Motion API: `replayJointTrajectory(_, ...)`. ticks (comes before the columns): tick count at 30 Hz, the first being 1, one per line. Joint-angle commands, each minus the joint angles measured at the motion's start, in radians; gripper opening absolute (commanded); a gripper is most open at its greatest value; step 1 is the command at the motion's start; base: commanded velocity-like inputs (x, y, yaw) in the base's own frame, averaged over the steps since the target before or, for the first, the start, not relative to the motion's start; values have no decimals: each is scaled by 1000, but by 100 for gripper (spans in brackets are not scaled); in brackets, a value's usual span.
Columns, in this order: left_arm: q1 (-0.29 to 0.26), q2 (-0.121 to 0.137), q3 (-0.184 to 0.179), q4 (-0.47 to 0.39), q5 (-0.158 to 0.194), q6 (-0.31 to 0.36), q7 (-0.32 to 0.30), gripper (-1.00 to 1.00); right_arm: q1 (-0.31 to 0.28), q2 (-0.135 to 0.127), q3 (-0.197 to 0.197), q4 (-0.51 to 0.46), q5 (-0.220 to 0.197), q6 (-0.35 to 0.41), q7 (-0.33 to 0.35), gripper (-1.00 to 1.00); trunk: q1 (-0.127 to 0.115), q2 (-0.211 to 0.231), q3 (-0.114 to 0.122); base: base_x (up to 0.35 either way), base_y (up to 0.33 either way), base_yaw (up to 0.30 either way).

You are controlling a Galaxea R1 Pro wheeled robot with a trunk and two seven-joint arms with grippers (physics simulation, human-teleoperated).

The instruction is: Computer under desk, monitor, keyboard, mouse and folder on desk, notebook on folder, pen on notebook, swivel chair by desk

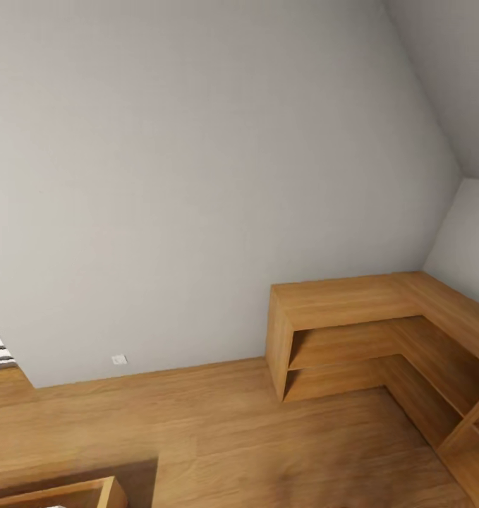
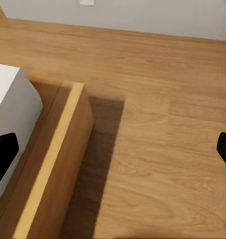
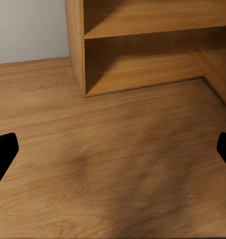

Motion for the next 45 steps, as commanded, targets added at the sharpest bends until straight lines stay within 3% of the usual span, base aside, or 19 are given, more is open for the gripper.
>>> replayJointTrajectory(1,-1,0,-8,0,-1,-2,10,100,-1,0,-8,2,11,-3,-4,100,1,-2,-2,61,0,-262)
replayJointTrajectory(14,-1,0,-9,0,-1,-2,10,100,-1,0,-7,2,12,-3,-4,100,1,-2,-2,53,0,-263)
replayJointTrajectory(45,-1,0,-8,0,-1,-2,11,100,-1,0,-7,2,14,-4,-3,100,1,-2,-2,296,42,-277)
